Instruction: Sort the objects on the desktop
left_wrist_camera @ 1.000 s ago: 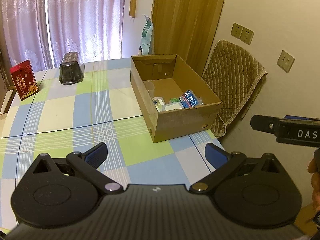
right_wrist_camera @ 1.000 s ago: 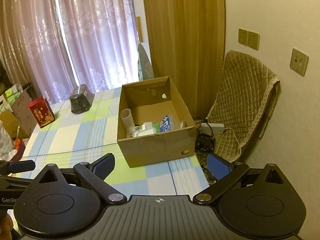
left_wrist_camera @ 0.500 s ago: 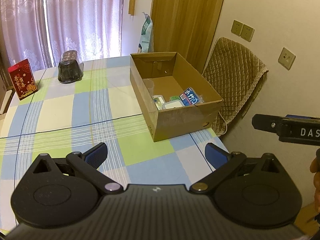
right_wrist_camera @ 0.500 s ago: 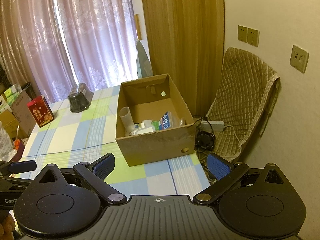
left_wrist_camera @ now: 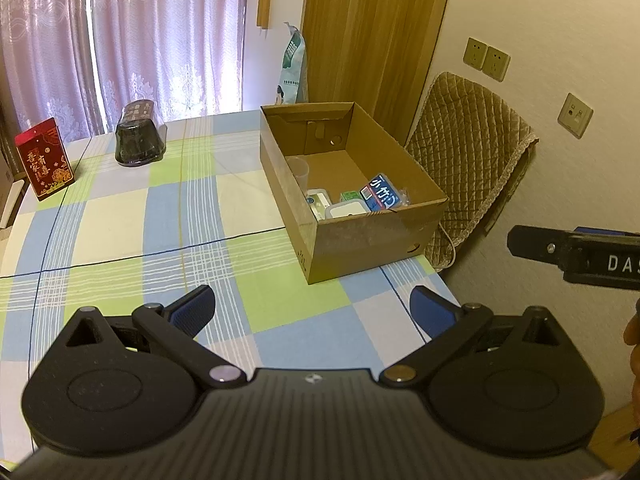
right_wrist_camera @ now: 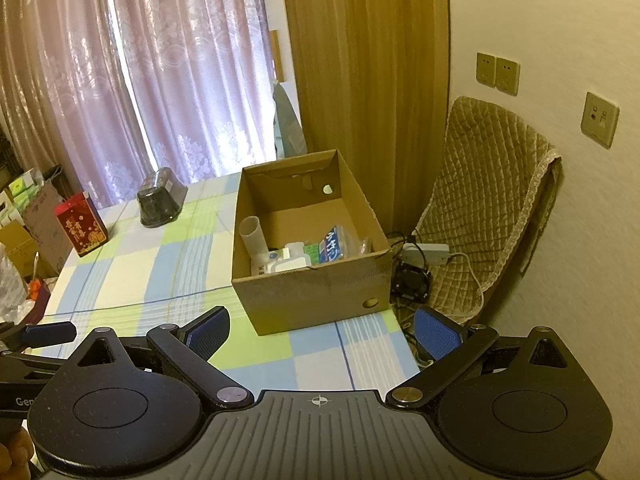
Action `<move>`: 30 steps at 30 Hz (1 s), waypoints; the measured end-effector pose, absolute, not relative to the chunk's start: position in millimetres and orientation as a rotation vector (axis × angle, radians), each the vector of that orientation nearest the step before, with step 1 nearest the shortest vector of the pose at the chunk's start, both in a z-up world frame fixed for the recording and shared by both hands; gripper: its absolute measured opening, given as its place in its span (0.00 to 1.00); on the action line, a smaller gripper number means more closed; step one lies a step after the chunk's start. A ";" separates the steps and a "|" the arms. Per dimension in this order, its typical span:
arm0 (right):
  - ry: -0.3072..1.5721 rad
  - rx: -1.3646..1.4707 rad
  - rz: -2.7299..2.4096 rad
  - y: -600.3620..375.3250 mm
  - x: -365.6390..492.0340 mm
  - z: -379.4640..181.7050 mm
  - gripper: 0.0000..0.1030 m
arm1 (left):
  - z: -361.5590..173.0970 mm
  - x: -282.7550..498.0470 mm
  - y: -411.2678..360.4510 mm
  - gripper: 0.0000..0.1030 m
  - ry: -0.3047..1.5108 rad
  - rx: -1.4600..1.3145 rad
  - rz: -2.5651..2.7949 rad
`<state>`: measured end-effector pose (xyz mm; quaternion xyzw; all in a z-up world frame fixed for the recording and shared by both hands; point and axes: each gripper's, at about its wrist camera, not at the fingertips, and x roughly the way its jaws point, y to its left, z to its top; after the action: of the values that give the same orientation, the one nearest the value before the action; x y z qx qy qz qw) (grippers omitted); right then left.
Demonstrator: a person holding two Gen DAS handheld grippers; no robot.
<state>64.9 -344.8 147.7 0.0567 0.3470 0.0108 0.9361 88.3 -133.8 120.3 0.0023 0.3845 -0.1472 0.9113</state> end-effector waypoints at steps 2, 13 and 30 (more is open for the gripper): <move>0.710 0.117 0.021 -345.1 65.5 147.4 0.98 | 120.0 88.7 -134.4 0.99 0.794 0.008 -0.304; 0.705 0.116 0.023 -346.0 64.6 150.1 0.98 | 124.2 88.4 -136.4 0.99 0.786 0.018 -0.306; 0.702 0.106 0.013 -342.6 56.9 150.5 0.98 | 123.6 85.7 -136.1 0.99 0.789 0.026 -0.302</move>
<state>56.9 -342.6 150.5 0.0517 0.3435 0.0062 0.9377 85.7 -136.1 123.6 0.0125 0.3831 -0.1468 0.9119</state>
